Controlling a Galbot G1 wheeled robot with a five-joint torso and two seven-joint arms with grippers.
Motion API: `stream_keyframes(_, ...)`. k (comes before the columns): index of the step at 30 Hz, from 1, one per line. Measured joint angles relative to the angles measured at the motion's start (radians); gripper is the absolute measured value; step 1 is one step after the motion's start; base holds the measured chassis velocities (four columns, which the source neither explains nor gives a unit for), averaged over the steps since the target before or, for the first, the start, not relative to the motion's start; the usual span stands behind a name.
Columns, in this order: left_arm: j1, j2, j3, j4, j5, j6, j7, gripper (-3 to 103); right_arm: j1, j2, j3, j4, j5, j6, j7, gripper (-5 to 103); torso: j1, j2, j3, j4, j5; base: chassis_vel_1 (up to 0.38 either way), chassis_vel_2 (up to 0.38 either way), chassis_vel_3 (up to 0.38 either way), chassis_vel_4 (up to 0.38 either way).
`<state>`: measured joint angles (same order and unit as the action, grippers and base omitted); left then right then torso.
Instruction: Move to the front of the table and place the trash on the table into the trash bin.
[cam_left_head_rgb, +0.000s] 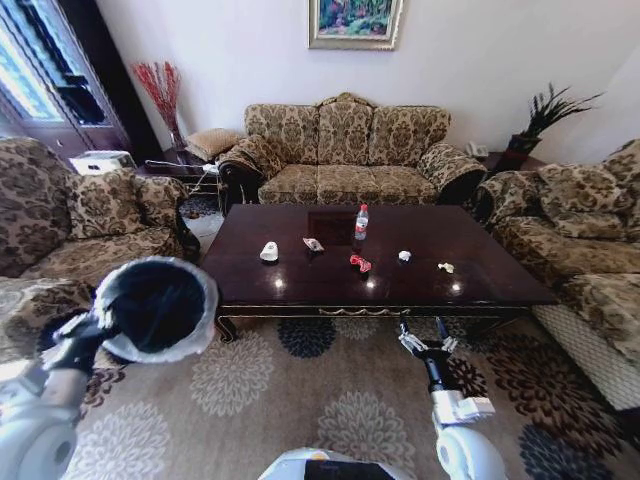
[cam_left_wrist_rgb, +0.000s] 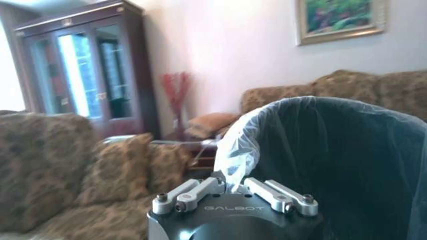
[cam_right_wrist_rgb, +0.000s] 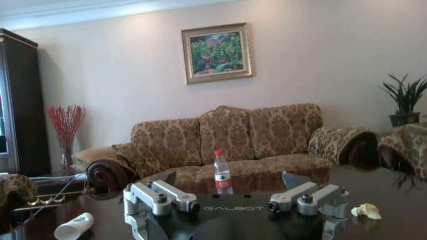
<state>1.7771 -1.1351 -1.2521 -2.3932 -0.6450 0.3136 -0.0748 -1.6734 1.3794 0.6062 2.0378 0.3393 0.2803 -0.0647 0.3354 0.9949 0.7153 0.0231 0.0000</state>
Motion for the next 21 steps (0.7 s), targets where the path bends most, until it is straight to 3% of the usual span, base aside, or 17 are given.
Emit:
stream_keyframes(2, -0.015, 0.032, 0.016, 0.002, -0.003, 0.006, 0.001, 3, 0.000, -0.003, 0.002, 0.001, -0.005, 0.000, 0.003, 100, 0.000, 0.000, 0.000, -0.0001, -0.0001, 0.000, 0.000, 0.000, 0.000)
stream_keyframes(5, -0.046, 0.140, 0.087, 0.048, -0.011, 0.007, 0.012, 3, 0.000, -0.008, 0.008, 0.006, -0.016, 0.010, 0.025, 100, 0.000, 0.000, 0.000, 0.0000, -0.0001, 0.000, 0.000, 0.000, 0.000)
stream_keyframes(11, -0.104, 0.238, 0.195, 0.156, -0.007, -0.001, 0.017, 3, -0.006, -0.028, 0.023, 0.006, -0.028, 0.012, 0.018, 100, 0.000, 0.000, 0.000, 0.0001, -0.0004, 0.000, 0.000, 0.000, 0.000)
stream_keyframes(21, -0.154, 0.231, 0.251, 0.183, -0.003, -0.002, 0.017, 3, 0.028, -0.040, 0.010, 0.008, -0.037, -0.005, -0.003, 100, 0.000, 0.000, 0.000, 0.0001, 0.0000, 0.000, 0.000, 0.000, 0.000)
